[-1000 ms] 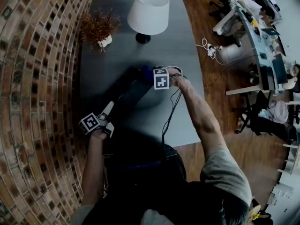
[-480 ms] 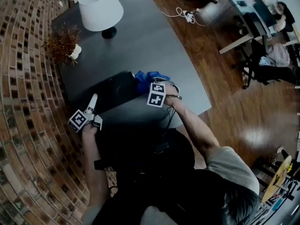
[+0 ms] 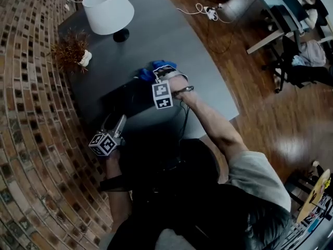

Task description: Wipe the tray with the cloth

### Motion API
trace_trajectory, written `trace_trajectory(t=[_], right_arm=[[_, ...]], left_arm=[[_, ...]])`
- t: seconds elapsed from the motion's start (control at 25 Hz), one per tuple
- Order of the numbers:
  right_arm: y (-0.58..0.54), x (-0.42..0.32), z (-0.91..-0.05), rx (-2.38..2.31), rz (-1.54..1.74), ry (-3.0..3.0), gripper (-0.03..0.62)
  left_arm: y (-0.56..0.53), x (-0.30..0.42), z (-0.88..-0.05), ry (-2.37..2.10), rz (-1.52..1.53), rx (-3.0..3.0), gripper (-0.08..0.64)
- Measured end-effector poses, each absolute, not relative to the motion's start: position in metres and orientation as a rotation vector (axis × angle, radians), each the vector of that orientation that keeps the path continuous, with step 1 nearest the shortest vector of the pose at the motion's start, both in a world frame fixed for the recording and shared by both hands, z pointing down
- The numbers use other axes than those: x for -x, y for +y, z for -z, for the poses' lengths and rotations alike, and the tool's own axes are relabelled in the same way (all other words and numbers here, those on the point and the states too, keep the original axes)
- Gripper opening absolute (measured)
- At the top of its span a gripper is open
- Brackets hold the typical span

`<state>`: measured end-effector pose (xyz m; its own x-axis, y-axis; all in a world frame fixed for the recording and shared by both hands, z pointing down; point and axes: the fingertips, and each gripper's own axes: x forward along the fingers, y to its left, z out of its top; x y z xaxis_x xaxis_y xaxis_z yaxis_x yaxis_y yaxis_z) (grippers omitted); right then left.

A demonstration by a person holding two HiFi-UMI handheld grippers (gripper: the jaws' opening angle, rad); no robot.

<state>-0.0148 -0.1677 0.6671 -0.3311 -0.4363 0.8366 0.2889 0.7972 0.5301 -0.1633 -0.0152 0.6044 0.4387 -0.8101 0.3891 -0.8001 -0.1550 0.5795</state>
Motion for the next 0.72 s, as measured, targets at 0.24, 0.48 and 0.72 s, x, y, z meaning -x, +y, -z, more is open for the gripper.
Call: trace_trajectory(t=[0.24, 0.48, 0.72], right_arm=[[-0.086, -0.011, -0.659, 0.036, 0.866, -1.666, 0.121], [-0.085, -0.054, -0.673, 0.057, 0.610, -1.715, 0.121], [-0.172, 0.004, -0.662, -0.133, 0.703, -1.767, 0.123]], left_arm=[[-0.017, 0.162, -0.605, -1.353, -0.029, -1.953, 0.339], [-0.018, 0.162, -0.608, -1.370, -0.060, -1.955, 0.339], [-0.014, 0.158, -0.610, -1.376, -0.064, -1.947, 0.339]])
